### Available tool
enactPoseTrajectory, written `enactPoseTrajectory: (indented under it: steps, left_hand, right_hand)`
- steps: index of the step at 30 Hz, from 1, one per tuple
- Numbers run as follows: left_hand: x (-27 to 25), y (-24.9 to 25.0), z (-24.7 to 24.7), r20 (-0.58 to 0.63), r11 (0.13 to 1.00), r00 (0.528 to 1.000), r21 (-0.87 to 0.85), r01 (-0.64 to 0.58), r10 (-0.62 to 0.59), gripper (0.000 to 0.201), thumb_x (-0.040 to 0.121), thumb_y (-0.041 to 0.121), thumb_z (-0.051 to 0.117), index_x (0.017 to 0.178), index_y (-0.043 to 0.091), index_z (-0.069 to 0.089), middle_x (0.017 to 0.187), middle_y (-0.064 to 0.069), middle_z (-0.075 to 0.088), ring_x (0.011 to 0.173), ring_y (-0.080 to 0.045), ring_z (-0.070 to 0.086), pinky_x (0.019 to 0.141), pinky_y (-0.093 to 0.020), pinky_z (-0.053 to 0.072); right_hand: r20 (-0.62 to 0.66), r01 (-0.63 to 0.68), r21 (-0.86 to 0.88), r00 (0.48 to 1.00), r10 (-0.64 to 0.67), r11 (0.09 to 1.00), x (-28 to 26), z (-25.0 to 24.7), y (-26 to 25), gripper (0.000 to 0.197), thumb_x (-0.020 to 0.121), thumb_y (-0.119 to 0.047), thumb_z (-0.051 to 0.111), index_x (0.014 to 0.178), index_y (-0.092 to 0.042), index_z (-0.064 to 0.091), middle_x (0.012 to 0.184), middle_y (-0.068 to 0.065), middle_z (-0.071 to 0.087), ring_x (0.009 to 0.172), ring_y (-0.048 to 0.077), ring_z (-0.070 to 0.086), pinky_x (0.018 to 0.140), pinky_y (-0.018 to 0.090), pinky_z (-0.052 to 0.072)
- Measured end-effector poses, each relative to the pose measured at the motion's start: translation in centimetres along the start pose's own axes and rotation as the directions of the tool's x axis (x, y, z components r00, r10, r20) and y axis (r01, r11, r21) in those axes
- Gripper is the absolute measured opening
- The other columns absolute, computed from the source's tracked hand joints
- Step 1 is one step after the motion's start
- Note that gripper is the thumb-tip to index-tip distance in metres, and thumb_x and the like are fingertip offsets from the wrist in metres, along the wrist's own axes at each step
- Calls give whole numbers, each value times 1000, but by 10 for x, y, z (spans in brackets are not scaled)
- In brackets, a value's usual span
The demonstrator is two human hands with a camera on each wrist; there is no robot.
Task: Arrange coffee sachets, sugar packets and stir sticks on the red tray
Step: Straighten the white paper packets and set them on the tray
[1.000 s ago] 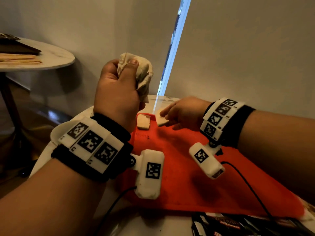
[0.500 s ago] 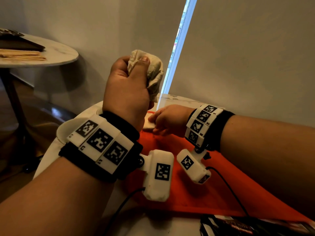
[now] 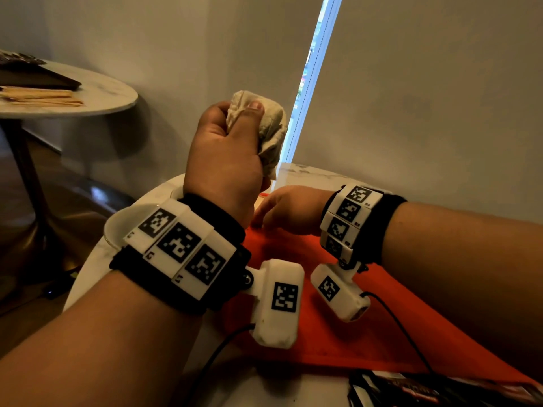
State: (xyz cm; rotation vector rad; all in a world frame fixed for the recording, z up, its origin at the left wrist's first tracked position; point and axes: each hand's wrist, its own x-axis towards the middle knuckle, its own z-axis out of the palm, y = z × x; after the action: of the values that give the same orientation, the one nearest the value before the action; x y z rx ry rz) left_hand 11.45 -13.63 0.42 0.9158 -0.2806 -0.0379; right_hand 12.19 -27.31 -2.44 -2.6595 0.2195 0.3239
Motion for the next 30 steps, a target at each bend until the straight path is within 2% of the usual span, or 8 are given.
enactPoseTrajectory:
  steps: [5, 8, 11, 15, 18, 22, 27, 30]
  left_hand:
    - [0, -2, 0, 14, 1000, 1000, 17, 3, -3, 8, 99, 34, 58, 101, 28, 62, 75, 1, 68, 48, -10, 58, 46, -23, 43]
    - [-1, -3, 1, 19, 1000, 1000, 22, -1, 1, 8, 99, 34, 57, 100, 28, 62, 69, 1, 65, 42, -11, 53, 44, -22, 40]
    - [0, -3, 2, 26, 1000, 1000, 22, 6, -6, 7, 99, 32, 57, 95, 28, 60, 66, 3, 64, 42, -11, 52, 44, -21, 40]
    - [0, -4, 3, 36, 999, 999, 33, -5, 4, 8, 100, 29, 57, 93, 26, 60, 80, -2, 68, 57, -12, 60, 50, -23, 46]
    - [-2, -5, 2, 59, 996, 998, 86, 11, -16, 6, 100, 31, 56, 96, 29, 61, 85, -2, 70, 61, -14, 64, 50, -27, 50]
    - [-9, -6, 4, 106, 986, 993, 167, 27, -45, 6, 100, 33, 55, 98, 31, 60, 82, 3, 68, 50, -1, 62, 43, -18, 46]
    - [-14, -6, 5, 137, 976, 988, 213, 37, -68, 11, 99, 36, 56, 108, 30, 60, 76, 4, 67, 46, -2, 58, 41, -20, 46]
    - [-14, -6, 5, 125, 978, 989, 201, 53, -79, 10, 98, 37, 58, 106, 31, 57, 72, 3, 67, 44, -3, 58, 41, -21, 45]
  right_hand:
    - [19, -8, 46, 1000, 7, 999, 9, 3, 5, 24, 90, -10, 66, 112, -15, 76, 102, -1, 73, 92, 14, 62, 99, 36, 49]
    - [10, -3, 84, 1000, 2, 996, 11, 3, 10, 25, 91, -10, 66, 113, -16, 76, 105, -1, 72, 95, 14, 62, 104, 36, 49]
    - [27, 24, 28, 999, -24, 999, 8, -2, 13, 30, 93, -8, 63, 122, -14, 72, 115, 6, 71, 94, 13, 58, 95, 31, 48]
    - [-157, 48, 242, 987, -10, 969, 5, -17, 19, 23, 91, -5, 65, 90, -26, 76, 103, 7, 74, 88, 21, 62, 79, 42, 55]
    - [-374, 143, 478, 926, 54, 867, -4, -37, 18, 13, 95, -26, 64, 84, -21, 70, 89, 4, 67, 83, 21, 62, 63, 32, 46]
    - [-416, 291, 708, 908, 47, 643, -35, -67, 0, 44, 78, -59, 63, 89, -17, 65, 76, 0, 53, 61, 15, 52, 53, 27, 38]
    - [-280, 353, 708, 935, -216, 612, -65, -76, -19, 40, 77, -33, 68, 107, -7, 61, 80, 7, 63, 61, 19, 56, 52, 28, 43]
    - [-262, 350, 684, 937, -232, 640, -67, -69, -19, 36, 75, -16, 73, 107, -3, 64, 84, 13, 66, 65, 21, 61, 52, 27, 51]
